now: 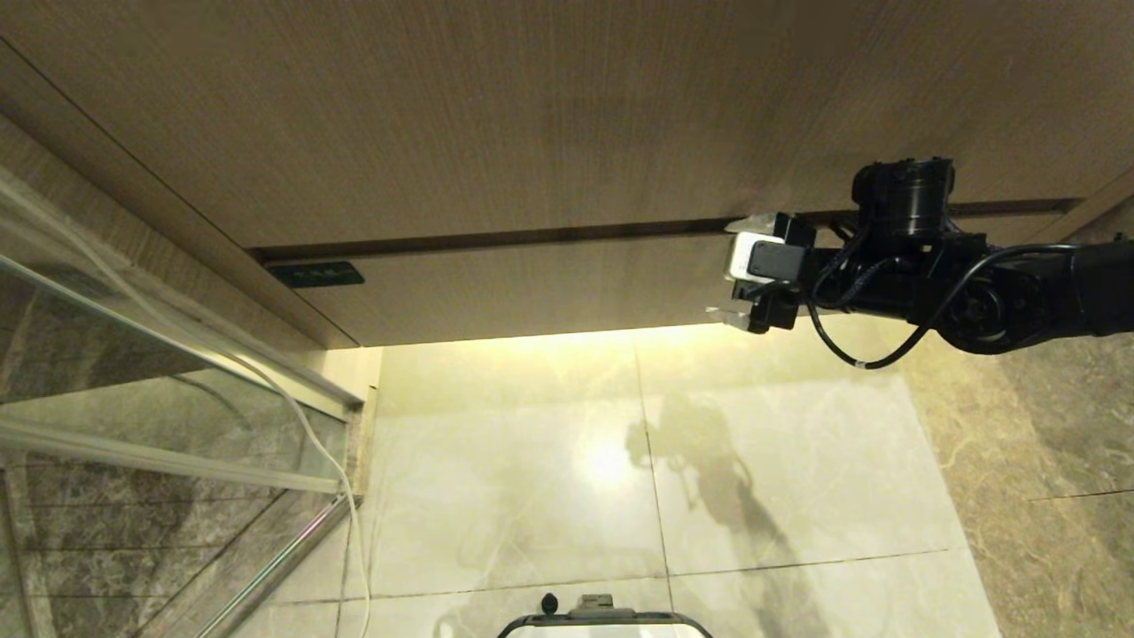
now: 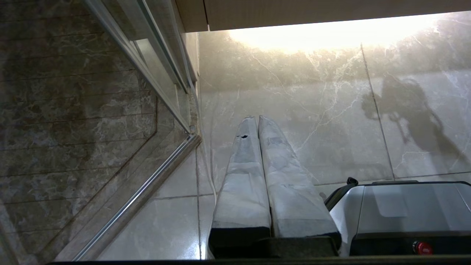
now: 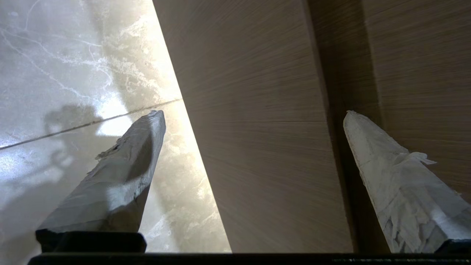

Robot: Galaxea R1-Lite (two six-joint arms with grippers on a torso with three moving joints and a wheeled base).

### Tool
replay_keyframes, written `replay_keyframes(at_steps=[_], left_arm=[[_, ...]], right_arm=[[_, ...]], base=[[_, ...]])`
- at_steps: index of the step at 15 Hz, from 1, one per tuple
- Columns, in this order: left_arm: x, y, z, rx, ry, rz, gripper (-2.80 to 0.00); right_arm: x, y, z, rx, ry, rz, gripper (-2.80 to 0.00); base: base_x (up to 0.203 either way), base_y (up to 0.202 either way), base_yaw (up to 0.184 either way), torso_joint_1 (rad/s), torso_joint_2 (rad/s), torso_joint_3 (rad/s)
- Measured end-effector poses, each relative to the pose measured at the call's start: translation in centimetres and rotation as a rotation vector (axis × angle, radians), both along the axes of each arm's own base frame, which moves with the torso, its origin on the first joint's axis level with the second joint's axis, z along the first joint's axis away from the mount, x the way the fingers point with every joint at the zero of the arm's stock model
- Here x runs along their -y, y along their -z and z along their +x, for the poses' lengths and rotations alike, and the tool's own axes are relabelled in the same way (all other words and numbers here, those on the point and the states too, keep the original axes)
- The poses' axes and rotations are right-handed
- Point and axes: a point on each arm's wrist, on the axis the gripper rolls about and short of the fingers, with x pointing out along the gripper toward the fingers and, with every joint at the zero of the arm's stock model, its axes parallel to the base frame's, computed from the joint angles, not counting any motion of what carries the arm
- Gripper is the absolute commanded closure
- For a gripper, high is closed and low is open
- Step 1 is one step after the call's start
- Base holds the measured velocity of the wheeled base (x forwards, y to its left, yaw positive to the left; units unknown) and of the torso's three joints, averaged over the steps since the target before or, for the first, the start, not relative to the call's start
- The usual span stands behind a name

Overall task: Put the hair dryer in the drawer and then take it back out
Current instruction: Pull open the drawer

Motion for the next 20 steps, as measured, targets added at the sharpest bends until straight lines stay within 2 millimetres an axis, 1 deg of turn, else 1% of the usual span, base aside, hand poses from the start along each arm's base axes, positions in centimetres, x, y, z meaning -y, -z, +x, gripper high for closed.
replay_keyframes(at_steps=[9, 15, 20], left_arm=[[0.0, 0.0, 0.0, 0.0, 0.0, 0.0, 0.0], [0.0, 0.0, 0.0, 0.0, 0.0, 0.0, 0.0], [0.0, 0.0, 0.0, 0.0, 0.0, 0.0, 0.0]], right_arm=[[-0.5, 0.6, 1.4, 0.042, 0.003, 0.009, -2.8], [-0.9, 1.3, 3.0, 0.071, 0.042, 0.02, -2.8], [-1.0, 2.6, 3.9, 0.054, 0.048, 0.016, -2.8]], base=[[0.0, 0.0, 0.0, 0.0, 0.0, 0.0], [0.0, 0.0, 0.0, 0.0, 0.0, 0.0], [0.0, 0.0, 0.0, 0.0, 0.0, 0.0]])
